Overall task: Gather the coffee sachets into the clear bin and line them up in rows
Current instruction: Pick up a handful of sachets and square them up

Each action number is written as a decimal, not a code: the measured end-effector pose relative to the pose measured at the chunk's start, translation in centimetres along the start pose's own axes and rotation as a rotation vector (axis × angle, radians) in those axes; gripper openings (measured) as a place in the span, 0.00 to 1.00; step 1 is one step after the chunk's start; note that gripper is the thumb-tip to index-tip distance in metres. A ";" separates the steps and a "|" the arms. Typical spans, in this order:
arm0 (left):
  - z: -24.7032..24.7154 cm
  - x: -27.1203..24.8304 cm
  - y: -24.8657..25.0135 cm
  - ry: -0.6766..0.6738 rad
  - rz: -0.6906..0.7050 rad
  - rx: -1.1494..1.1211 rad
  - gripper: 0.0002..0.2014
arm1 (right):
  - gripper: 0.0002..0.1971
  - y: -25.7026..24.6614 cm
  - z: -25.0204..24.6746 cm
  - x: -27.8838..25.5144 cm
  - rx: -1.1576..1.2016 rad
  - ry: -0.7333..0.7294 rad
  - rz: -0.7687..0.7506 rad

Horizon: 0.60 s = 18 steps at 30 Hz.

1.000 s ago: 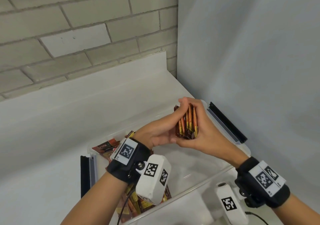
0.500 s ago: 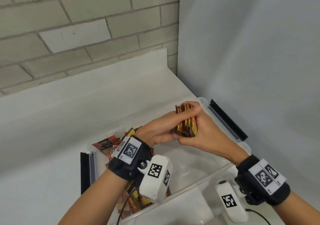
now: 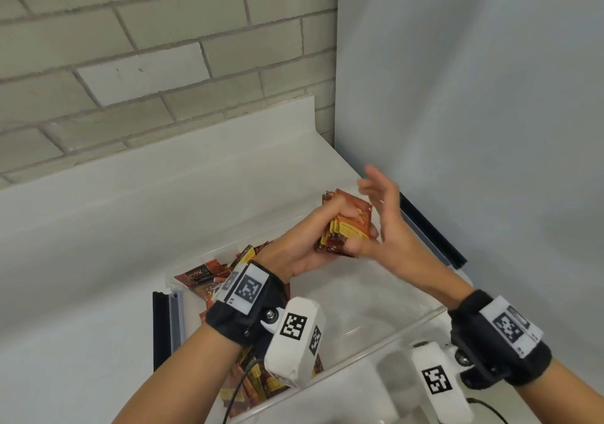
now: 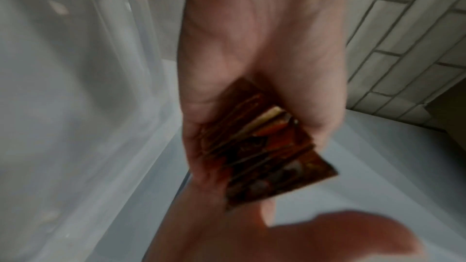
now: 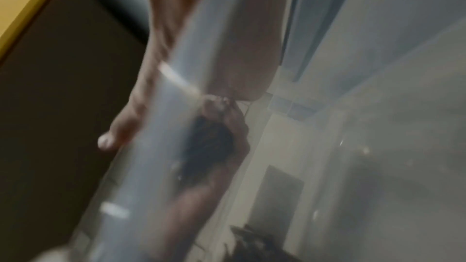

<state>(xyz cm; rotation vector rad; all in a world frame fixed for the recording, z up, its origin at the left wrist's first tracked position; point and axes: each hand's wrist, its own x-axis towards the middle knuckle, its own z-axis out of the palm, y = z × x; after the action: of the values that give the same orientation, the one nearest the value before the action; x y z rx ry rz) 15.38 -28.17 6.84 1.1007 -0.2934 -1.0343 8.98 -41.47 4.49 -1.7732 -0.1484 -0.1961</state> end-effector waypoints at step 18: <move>-1.0 0.3 0.2 0.171 0.146 0.059 0.28 | 0.33 0.1 -1.1 0.6 0.141 0.188 0.215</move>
<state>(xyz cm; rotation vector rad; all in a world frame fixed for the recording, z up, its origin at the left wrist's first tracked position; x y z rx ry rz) 16.28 -27.86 6.44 1.1952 -0.2638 -0.8013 9.50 -42.52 4.77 -1.6077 0.1600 -0.1909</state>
